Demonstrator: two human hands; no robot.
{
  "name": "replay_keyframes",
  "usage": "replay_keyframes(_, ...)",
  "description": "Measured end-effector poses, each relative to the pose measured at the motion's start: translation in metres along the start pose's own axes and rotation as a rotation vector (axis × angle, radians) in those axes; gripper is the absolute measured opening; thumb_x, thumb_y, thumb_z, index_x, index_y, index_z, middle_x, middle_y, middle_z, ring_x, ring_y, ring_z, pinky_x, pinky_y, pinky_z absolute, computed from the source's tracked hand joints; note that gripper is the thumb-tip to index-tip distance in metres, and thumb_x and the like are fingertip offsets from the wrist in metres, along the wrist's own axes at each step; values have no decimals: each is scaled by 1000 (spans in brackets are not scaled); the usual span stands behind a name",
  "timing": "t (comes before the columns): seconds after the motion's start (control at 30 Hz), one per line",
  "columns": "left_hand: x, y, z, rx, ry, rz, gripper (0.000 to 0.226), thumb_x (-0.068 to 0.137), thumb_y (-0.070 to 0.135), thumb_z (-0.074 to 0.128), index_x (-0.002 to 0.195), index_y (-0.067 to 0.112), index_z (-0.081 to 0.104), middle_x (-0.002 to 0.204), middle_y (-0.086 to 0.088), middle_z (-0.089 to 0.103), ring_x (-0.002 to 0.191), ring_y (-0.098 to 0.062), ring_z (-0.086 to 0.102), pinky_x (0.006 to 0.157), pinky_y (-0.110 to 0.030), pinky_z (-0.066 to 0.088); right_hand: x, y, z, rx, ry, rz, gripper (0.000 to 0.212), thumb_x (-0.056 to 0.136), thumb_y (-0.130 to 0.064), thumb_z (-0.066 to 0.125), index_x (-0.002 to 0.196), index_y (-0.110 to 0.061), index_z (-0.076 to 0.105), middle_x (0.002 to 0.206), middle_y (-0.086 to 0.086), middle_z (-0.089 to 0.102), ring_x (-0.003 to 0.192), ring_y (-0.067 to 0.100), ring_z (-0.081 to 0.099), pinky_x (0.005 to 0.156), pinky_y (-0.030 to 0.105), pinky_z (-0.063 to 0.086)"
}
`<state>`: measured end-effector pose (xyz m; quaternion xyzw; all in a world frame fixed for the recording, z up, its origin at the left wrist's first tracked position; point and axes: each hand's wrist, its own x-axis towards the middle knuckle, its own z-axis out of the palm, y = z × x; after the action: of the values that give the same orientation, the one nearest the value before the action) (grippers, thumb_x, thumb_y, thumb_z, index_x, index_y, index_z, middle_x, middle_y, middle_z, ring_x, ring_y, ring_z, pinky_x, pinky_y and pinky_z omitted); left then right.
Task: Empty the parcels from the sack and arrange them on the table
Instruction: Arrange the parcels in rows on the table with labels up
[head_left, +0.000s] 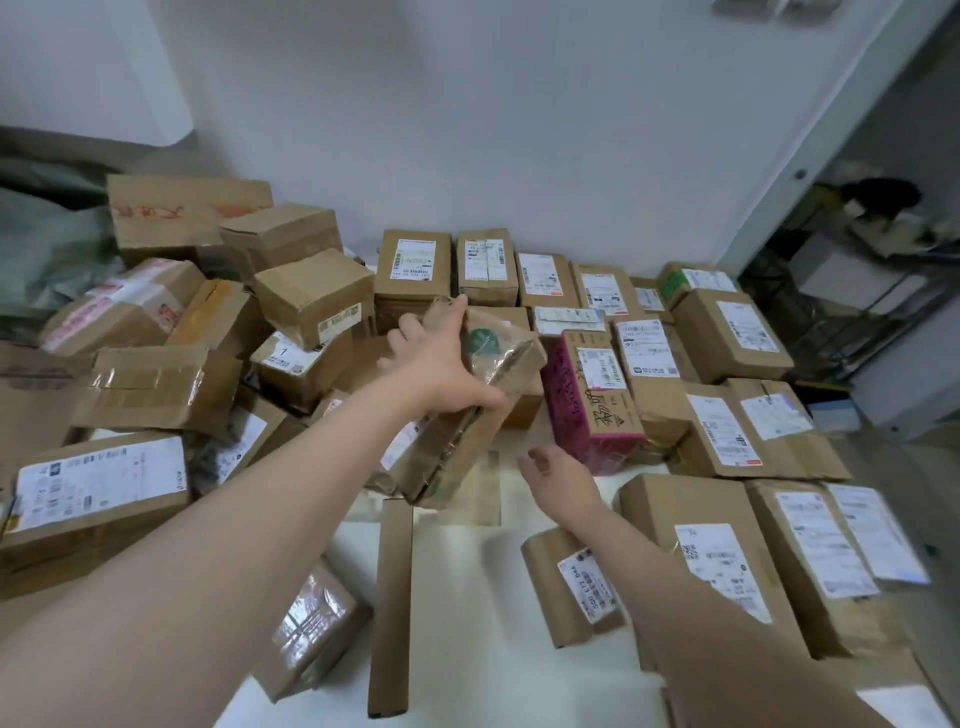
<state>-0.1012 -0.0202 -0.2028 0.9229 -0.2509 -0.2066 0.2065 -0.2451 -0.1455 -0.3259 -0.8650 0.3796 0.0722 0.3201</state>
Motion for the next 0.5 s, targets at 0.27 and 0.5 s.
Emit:
replay_keyframes(0.27,-20,-5,78,-832,-291,-312,50,84,3,63,131,15,50,114,-11,65,102,-30,63,90,-47,54,-30,48,-12,-46,-71,190,45,97,-29,51,139,-14,45,135,13,54,121,31,55,100,35,44)
replay_keyframes(0.5,-41,-24,131,-648,-71,-431,64,92,40,57,147,15,34,138,-7,53,119,-28,54,102,-35,43,-54,81,20,-121,-237,195,75,90,-38,61,149,-14,20,147,16,26,135,36,32,109,37,35)
